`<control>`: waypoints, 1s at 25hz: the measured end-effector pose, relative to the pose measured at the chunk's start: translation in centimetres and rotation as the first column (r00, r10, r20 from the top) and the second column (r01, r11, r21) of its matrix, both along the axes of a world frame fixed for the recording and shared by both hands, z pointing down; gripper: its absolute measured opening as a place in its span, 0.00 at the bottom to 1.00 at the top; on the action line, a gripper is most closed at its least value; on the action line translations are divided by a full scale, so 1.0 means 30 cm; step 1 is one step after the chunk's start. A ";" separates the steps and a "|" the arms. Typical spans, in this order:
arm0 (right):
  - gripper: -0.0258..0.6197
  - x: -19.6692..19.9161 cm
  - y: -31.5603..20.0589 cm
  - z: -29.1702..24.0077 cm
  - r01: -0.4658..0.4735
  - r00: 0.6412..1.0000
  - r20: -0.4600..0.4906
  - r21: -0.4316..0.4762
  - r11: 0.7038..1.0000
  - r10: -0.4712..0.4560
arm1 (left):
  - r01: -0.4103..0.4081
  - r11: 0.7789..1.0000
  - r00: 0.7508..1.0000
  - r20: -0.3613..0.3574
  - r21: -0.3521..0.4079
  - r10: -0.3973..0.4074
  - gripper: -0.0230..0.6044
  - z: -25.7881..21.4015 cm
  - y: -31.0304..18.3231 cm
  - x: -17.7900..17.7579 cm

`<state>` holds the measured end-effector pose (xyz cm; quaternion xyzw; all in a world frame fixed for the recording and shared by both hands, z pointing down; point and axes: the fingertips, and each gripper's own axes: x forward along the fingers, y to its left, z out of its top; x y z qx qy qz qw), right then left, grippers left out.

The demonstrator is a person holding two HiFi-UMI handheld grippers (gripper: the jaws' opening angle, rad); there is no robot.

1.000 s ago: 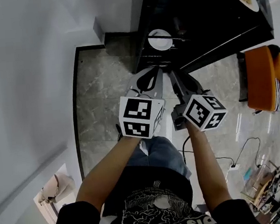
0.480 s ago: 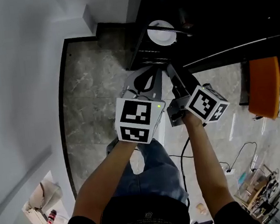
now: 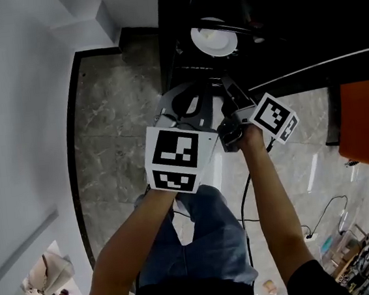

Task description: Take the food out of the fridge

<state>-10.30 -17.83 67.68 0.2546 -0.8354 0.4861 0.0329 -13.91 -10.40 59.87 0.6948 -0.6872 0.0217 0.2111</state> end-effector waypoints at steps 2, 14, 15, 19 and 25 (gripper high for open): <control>0.07 0.004 -0.043 0.063 -0.029 0.999 0.035 -0.029 0.999 0.030 | -0.009 1.000 1.000 0.010 0.005 0.009 0.04 0.039 -0.030 0.004; 0.21 -0.087 -0.246 0.324 -0.125 0.963 0.208 -0.220 0.967 0.172 | -0.037 0.999 0.997 0.069 -0.014 0.038 0.04 0.242 -0.135 -0.045; 0.21 -0.097 -0.264 0.336 -0.130 0.956 0.225 -0.249 0.960 0.188 | -0.032 0.999 0.997 0.070 -0.015 0.033 0.04 0.249 -0.142 -0.057; 0.21 -0.129 -0.314 0.371 -0.135 0.941 0.250 -0.345 0.929 0.230 | -0.023 1.000 0.997 0.071 -0.013 0.024 0.04 0.262 -0.163 -0.082; 0.14 -0.137 -0.321 0.381 -0.137 0.921 0.268 -0.455 0.880 0.282 | -0.016 1.000 0.998 0.064 -0.014 0.017 0.04 0.264 -0.158 -0.092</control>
